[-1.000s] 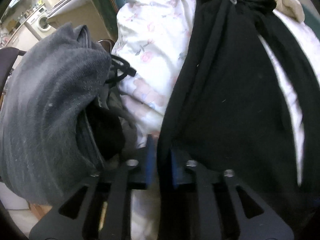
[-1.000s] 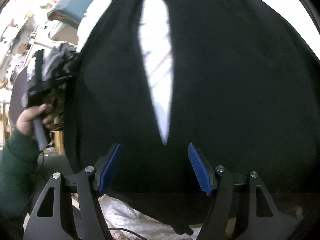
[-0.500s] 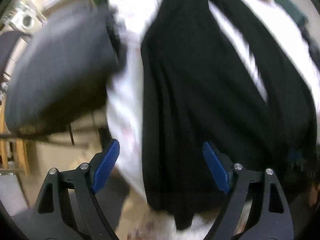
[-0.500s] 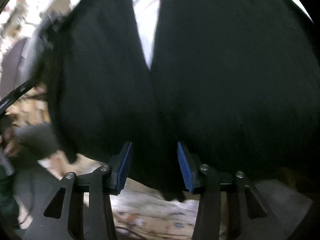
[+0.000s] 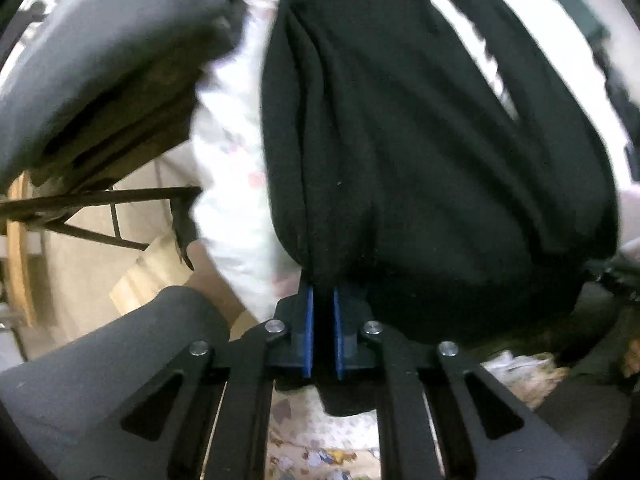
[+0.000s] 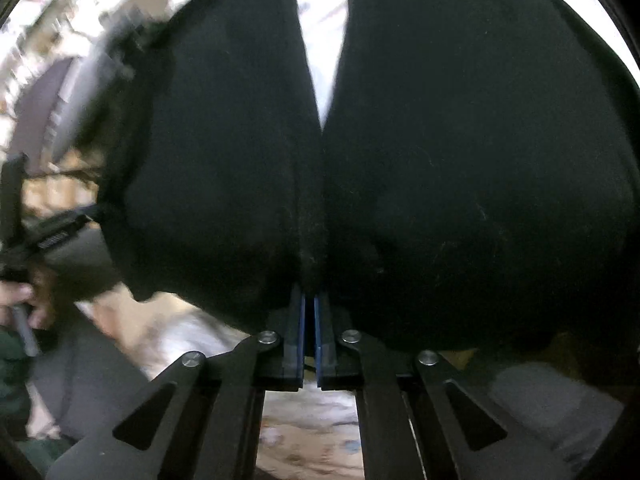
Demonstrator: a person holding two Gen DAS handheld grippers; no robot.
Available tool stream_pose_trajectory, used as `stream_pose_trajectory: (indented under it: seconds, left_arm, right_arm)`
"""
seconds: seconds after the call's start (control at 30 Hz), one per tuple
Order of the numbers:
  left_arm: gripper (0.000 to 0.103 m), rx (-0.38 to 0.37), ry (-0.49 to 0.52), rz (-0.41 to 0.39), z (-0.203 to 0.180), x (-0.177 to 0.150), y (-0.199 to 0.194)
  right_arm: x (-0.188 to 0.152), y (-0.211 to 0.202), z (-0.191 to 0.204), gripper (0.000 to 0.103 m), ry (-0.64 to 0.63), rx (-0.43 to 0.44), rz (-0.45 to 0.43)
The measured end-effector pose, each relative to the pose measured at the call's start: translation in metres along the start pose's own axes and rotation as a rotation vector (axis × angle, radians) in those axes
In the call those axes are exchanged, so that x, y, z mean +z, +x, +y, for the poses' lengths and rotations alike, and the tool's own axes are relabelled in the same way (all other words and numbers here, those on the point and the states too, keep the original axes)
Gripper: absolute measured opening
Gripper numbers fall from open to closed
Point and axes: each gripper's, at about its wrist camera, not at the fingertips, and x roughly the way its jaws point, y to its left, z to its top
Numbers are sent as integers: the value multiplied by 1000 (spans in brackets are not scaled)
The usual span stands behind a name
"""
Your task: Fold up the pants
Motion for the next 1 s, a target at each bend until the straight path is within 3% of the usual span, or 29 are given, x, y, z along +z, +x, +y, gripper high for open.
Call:
stream_pose_trajectory:
  seconds: [0.13, 0.27, 0.4, 0.5, 0.53, 0.6, 0.7, 0.8, 0.9, 0.97, 1.0]
  left_arm:
    - [5, 15, 15, -56, 27, 2, -48]
    - [6, 87, 43, -13, 43, 14, -48]
    - [11, 151, 131, 138, 31, 16, -7]
    - [13, 261, 174, 186, 19, 14, 11]
    - [16, 263, 176, 198, 17, 11, 13]
    - [31, 222, 168, 232, 15, 10, 15]
    - [42, 200, 143, 193, 15, 15, 3]
    - [47, 163, 106, 64, 9, 29, -19]
    - [55, 111, 105, -57, -8, 45, -27]
    - [55, -9, 140, -86, -27, 53, -15]
    - [55, -53, 155, -87, -37, 56, -5]
  right_arm:
    - [-10, -27, 1, 2, 17, 70, -62]
    - [-13, -25, 1, 2, 2, 101, -27]
    - [-20, 10, 23, 2, -104, -47, 75]
    - [-24, 39, 17, 2, -100, -117, 165]
    - [-22, 42, 15, 2, -98, -131, 172]
    - [-18, 44, 8, 3, -65, -129, 185]
    - [-18, 41, -3, 7, 0, -103, 190]
    - [-18, 26, -6, 10, 47, -77, 159]
    - [-13, 4, 2, 10, 27, -125, 60]
    - [-6, -7, 9, 10, 40, -98, -15]
    - [-1, -7, 14, 10, 59, -32, -39]
